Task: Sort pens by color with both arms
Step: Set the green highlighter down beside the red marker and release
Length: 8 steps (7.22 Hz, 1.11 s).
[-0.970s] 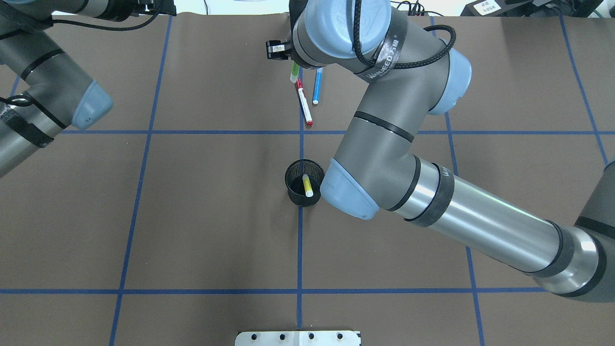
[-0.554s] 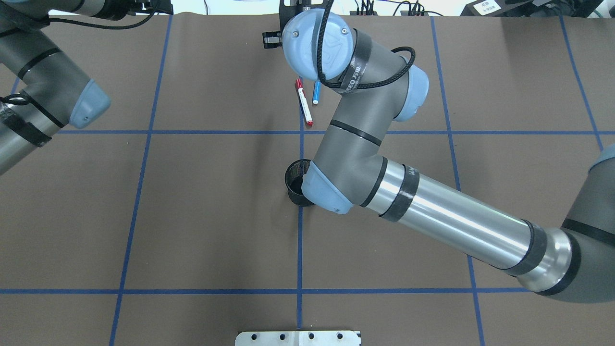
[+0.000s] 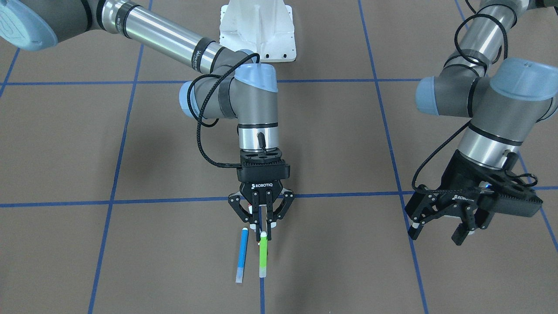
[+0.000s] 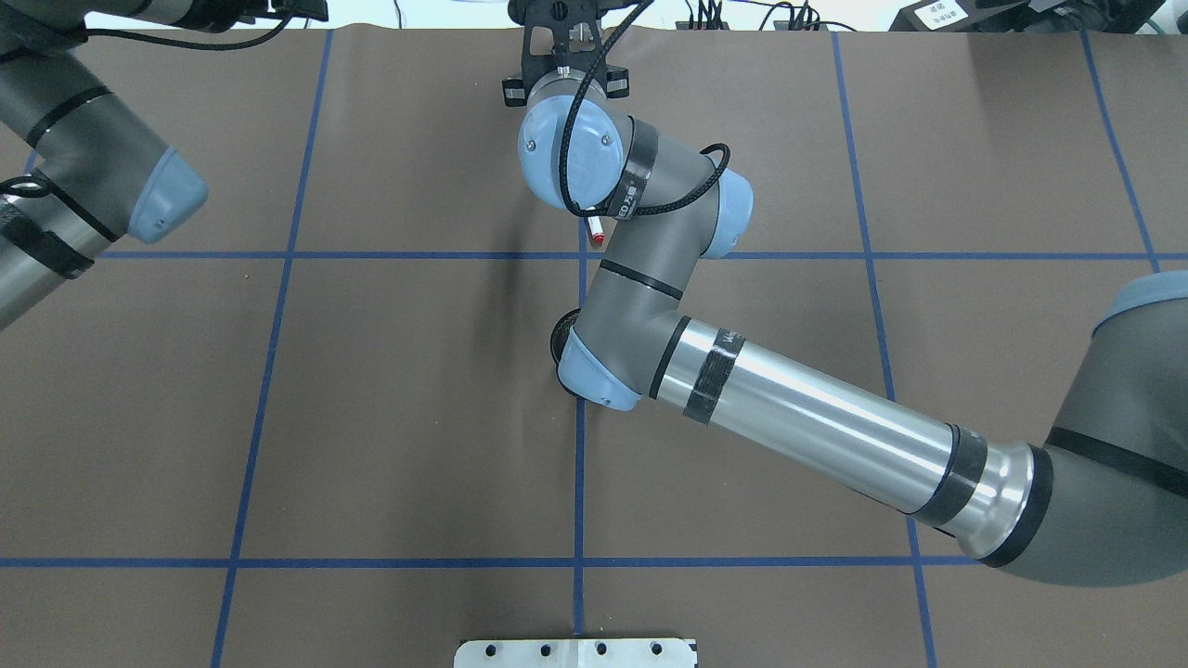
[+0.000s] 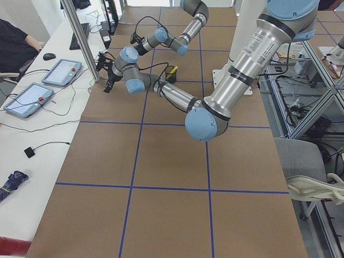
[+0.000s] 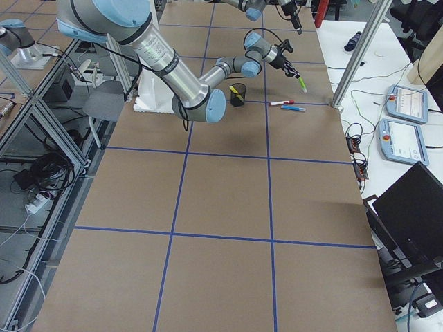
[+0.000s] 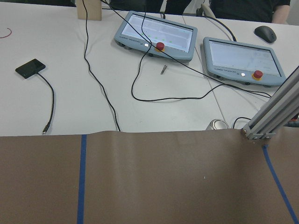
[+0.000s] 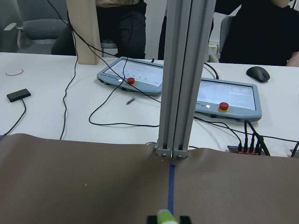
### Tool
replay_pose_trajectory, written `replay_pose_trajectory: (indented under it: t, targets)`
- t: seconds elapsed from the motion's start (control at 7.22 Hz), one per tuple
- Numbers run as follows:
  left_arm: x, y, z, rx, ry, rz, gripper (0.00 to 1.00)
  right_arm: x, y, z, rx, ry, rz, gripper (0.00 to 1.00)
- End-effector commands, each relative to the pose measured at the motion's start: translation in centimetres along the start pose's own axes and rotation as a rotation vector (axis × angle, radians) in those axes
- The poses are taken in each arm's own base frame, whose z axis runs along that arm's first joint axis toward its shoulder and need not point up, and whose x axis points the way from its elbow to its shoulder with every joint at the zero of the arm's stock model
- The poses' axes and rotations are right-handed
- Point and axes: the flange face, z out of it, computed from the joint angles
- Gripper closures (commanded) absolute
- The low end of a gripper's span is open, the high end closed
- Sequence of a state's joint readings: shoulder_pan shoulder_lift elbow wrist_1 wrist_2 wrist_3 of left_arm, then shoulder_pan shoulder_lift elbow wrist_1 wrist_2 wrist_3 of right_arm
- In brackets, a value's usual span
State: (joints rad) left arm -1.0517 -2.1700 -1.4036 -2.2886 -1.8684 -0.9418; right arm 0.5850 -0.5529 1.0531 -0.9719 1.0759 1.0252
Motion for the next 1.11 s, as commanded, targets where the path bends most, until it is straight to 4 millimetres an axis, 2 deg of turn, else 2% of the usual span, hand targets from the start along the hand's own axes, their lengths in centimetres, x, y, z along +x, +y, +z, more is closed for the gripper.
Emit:
replay_pose_trajectory:
  t: [0.0,0.28,0.42,0.55,0.83,0.97]
  targets:
    - [-0.7,0.4,0.2,-0.006,-0.009,-0.008,0.00,0.1,2.9,3.3,0.038,0.007,0.003,1.00]
    - [-1.4,0.8,0.3,-0.012,-0.018,-0.015,0.00,-0.8,4.0,3.4,0.048,0.015,-0.008,1.00]
    - [-2.0,1.2,0.4,-0.016,-0.024,-0.017,0.00,-1.3,6.0,3.5,0.059,0.011,-0.014,1.00]
    - [-2.3,1.5,0.5,-0.020,-0.028,-0.019,0.00,-2.0,7.1,3.4,0.068,0.005,-0.015,1.00]
    - [-2.8,1.7,0.6,-0.023,-0.033,-0.020,0.00,-4.0,6.3,2.2,0.076,-0.019,-0.005,1.00]
    - [-2.8,1.7,0.6,-0.023,-0.033,-0.020,0.00,-4.4,6.7,1.9,0.081,-0.021,-0.005,1.00]
